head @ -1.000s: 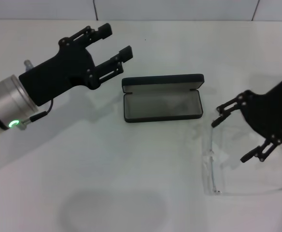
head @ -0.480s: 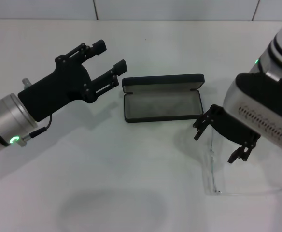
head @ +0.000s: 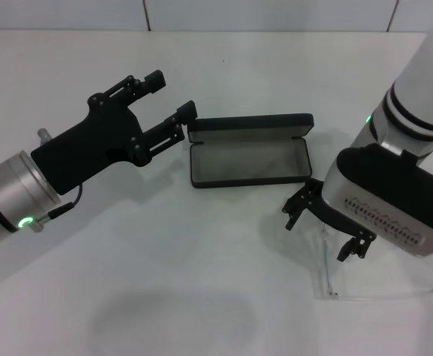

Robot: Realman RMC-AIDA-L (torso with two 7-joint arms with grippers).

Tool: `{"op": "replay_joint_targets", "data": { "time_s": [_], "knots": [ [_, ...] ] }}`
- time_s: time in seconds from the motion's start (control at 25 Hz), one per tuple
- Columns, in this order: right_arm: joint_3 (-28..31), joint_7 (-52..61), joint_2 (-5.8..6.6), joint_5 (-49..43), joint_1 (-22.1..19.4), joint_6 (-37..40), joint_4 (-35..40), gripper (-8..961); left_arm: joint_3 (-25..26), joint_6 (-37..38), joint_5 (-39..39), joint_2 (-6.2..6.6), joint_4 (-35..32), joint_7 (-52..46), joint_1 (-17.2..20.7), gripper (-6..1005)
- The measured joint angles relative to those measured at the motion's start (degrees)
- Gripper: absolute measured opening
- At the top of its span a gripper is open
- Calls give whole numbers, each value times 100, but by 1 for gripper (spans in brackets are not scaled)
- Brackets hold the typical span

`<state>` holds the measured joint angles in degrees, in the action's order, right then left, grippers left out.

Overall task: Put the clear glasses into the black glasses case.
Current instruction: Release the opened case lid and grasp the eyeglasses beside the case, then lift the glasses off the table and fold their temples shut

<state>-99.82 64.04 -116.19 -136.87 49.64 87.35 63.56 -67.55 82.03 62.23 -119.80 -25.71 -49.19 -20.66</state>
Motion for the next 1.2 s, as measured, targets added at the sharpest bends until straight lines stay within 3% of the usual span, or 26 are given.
{"op": "replay_joint_targets", "data": {
  "time_s": [0.12, 0.56, 0.92, 1.2],
  "knots": [
    [-76, 43, 0, -19, 12, -45, -35, 855, 8, 4, -1, 4, 5, 2, 2, 708],
    [-176, 54, 0, -69, 38, -227, -186, 646, 14, 6, -2, 10, 5, 59, -25, 708],
    [-160, 45, 0, -133, 87, -479, -411, 402, 22, 6, -107, 6, 5, 53, -29, 708],
    [527, -28, 28, 66, -115, -265, -177, 248, 23, 6, -171, 13, 5, 42, -28, 708]
  ]
}}
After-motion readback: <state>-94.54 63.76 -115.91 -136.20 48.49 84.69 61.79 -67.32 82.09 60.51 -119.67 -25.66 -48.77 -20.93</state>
